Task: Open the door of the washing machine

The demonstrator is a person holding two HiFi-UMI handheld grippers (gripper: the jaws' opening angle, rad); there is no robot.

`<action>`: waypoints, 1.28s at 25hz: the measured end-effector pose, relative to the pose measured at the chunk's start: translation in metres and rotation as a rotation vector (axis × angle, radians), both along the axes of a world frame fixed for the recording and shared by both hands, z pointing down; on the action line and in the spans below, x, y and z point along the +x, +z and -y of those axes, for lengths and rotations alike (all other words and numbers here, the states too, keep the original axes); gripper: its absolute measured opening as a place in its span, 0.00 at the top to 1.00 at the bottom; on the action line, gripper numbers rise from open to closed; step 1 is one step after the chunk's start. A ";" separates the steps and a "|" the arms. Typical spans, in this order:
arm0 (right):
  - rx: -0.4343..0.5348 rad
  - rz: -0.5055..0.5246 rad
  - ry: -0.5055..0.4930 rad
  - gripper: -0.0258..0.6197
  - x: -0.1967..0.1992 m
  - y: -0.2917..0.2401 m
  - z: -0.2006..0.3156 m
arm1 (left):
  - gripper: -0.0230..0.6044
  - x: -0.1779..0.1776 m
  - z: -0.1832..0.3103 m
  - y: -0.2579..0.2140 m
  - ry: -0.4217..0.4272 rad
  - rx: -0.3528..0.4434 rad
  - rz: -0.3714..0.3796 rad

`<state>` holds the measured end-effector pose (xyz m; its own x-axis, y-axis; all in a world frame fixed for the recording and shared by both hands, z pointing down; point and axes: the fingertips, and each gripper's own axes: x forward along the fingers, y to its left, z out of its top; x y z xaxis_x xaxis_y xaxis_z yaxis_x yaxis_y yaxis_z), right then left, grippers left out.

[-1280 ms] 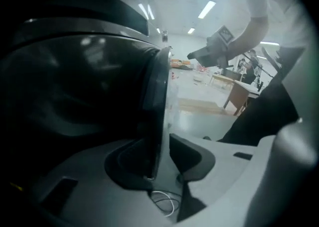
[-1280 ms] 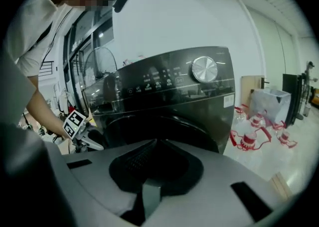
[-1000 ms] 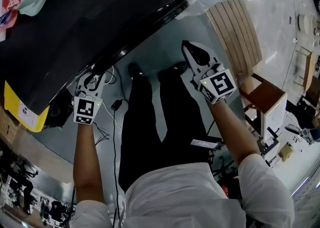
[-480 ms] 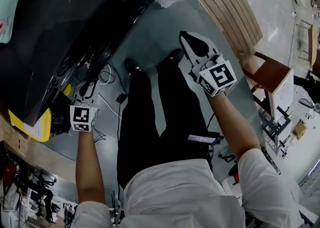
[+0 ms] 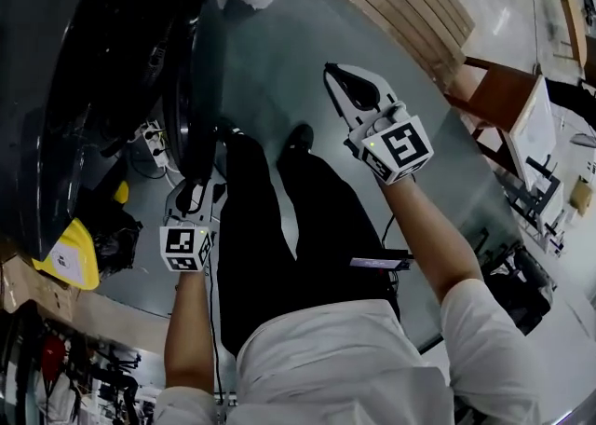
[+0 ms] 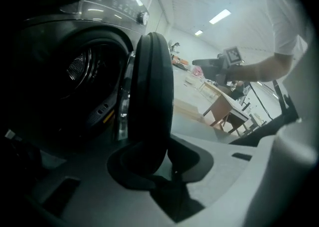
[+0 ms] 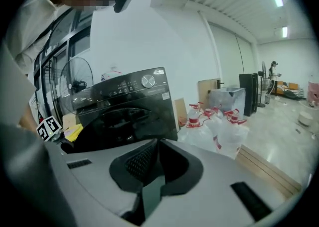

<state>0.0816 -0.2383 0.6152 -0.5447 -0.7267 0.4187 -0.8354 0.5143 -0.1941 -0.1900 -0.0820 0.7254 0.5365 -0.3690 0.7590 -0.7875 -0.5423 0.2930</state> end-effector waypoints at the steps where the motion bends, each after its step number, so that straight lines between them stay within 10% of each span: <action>1: 0.005 0.003 0.008 0.91 0.012 -0.001 -0.006 | 0.79 0.017 -0.005 0.001 -0.012 -0.010 -0.007; 25: 0.040 0.016 0.364 0.91 0.239 -0.015 -0.131 | 0.80 0.368 0.011 0.003 -0.234 -0.297 -0.394; 32: 0.047 0.036 0.476 0.91 0.271 -0.011 -0.143 | 0.88 0.471 0.065 0.003 -0.085 -0.324 -0.499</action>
